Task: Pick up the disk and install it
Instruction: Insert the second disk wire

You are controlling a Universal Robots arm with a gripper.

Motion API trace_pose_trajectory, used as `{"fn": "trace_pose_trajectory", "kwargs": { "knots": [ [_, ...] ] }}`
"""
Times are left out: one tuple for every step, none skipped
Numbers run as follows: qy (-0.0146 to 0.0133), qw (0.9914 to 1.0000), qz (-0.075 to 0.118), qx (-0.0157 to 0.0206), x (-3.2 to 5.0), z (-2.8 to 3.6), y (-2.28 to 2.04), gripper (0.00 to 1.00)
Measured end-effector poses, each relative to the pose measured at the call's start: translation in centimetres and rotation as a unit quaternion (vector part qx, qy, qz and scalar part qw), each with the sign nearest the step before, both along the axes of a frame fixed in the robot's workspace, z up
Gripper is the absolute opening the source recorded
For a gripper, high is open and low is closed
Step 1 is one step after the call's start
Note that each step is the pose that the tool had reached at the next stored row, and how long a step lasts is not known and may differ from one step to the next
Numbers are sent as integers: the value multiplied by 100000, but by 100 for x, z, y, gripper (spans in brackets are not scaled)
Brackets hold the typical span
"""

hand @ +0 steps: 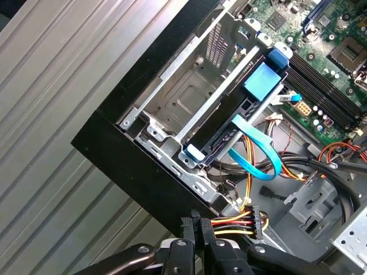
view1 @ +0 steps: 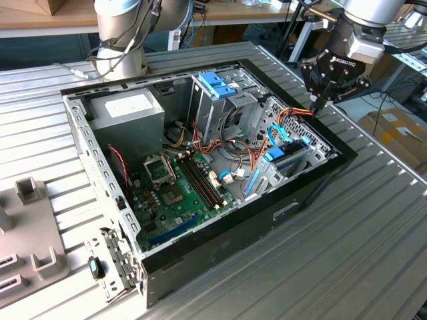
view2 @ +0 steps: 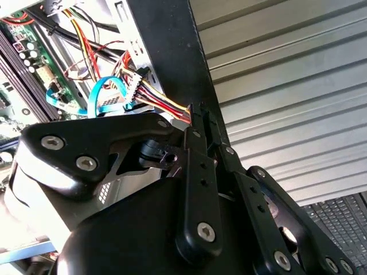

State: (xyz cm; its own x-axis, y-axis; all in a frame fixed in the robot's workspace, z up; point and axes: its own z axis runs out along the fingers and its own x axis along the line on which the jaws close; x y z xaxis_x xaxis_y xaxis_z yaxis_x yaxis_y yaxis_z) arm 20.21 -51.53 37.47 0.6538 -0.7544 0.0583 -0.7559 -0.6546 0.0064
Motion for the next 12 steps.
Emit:
{"fn": "trace_pose_trajectory", "kwargs": {
  "knots": [
    [0,99997,-769,1,0,0,0,16],
    [-1,99990,-1404,2,0,0,0,16],
    [0,99982,-1918,4,0,-1,0,16],
    [-1,99968,-2540,2,0,0,0,16],
    [-1,99945,-3320,0,0,0,0,16],
    [-1,99919,-4033,0,0,-1,0,16],
    [0,99891,-4665,4,0,-1,0,16],
    [-2,99840,-5662,1,0,-1,0,16],
    [-2,99801,-6299,1,0,-1,0,16],
    [-3,99754,-7005,0,0,-1,0,16],
    [-2,99650,-8361,-2,0,-1,0,16],
    [-1,99547,-9510,1,0,-2,0,16]
  ]
}}
